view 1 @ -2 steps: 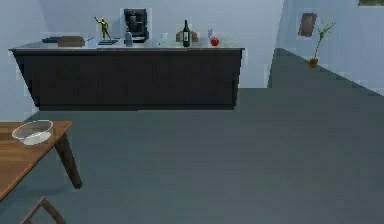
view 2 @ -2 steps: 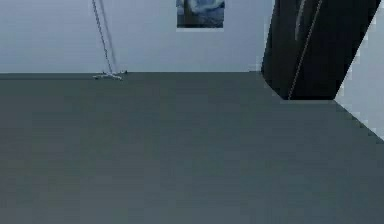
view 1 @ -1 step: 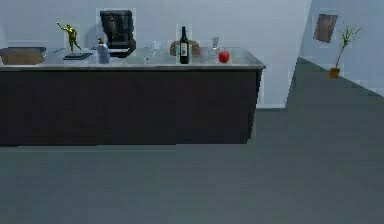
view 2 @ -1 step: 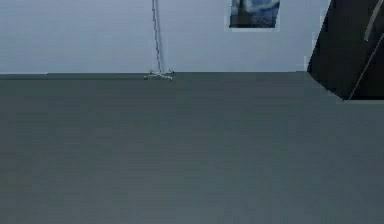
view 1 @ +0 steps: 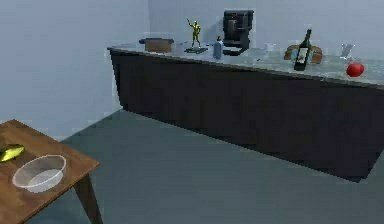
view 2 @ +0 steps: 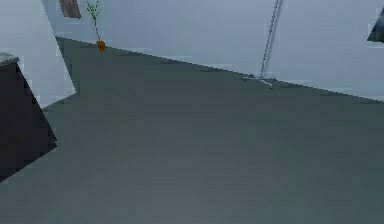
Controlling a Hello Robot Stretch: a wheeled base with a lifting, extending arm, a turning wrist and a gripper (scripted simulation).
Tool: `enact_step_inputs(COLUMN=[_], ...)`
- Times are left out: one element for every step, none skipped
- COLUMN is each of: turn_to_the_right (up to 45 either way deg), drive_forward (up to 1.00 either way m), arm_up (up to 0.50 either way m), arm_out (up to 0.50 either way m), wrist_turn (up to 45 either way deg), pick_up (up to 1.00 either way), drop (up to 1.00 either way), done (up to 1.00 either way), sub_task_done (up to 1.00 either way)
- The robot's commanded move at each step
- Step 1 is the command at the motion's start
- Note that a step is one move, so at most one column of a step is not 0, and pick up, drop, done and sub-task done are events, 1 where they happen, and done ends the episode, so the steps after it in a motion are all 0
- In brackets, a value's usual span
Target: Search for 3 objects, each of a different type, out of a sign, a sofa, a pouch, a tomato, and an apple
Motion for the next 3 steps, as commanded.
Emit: enact_step_inputs(turn_to_the_right=[0.0, -45.0, -15.0], drive_forward=[0.15, 0.0, 0.0], arm_up=[0.0, 0.0, 0.0], arm_out=[0.0, 0.0, 0.0], wrist_turn=[0.0, 0.0, 0.0], pick_up=[0.0, 0.0, 0.0], drop=[0.0, 0.0, 0.0], done=[0.0, 0.0, 0.0], sub_task_done=[0.0, 0.0, 0.0])
